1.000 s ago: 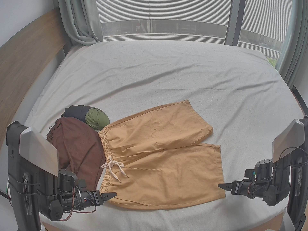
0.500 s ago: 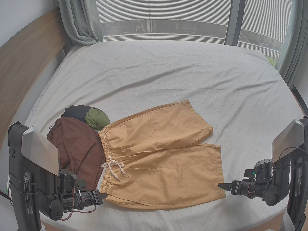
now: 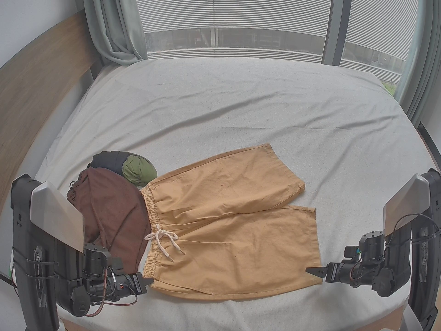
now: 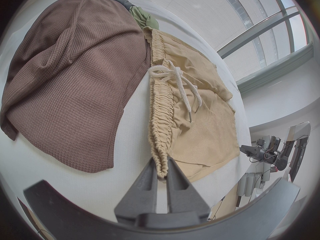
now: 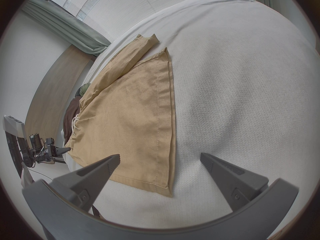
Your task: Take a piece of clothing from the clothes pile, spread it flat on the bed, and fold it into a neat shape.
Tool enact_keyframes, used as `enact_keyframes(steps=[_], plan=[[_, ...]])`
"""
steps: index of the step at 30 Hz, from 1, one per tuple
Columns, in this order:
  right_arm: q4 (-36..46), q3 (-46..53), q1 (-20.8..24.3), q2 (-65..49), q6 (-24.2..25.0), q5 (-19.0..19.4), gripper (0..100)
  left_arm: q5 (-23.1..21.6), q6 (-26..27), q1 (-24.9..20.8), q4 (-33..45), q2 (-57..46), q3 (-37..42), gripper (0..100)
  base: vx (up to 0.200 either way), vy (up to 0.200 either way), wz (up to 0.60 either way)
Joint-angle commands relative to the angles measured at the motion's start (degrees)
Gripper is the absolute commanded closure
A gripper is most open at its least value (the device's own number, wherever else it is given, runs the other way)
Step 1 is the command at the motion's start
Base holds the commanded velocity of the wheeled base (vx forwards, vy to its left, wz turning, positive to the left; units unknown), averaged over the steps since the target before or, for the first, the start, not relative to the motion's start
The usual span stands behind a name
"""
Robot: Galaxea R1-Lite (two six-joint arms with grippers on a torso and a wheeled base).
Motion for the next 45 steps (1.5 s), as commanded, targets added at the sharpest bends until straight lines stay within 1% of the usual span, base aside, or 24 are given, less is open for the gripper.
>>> enact_keyframes(steps=[1,5,6,7,9,27,28,45], plan=[[0.01,-0.17,0.50,0.37,0.01,0.14,0,-0.10,0.01,0.09,-0.01,-0.16,0.12,100,0.000,0.000,0.00],[0.01,0.09,0.59,0.19,0.10,2.25,0,-0.10,0.10,0.09,0.08,-0.51,0.12,100,0.000,0.000,0.00],[0.01,0.09,0.59,0.19,0.10,2.25,0,-0.10,0.10,0.09,0.08,-0.51,0.12,100,0.000,0.000,0.00],[0.01,0.36,0.50,-0.16,0.27,3.57,0,-0.10,0.10,0.09,-0.01,-0.42,0.03,100,0.000,0.000,0.00],[0.01,0.88,0.59,-0.34,0.36,4.71,0,-0.10,0.10,0.09,-0.01,-0.33,0.03,100,0.000,0.000,0.00],[0.01,0.53,1.38,0.28,0.45,4.98,0,-0.10,0.10,0.18,-0.01,-0.25,0.12,100,0.000,0.000,0.00],[0.01,0.53,1.38,0.28,0.54,4.98,100,-0.10,0.10,0.18,-0.01,-0.25,0.12,100,0.000,0.000,0.00],[0.01,0.97,1.12,-0.34,1.15,4.80,100,-0.10,0.01,0.35,-0.01,-0.69,0.29,100,0.000,0.000,0.00]])
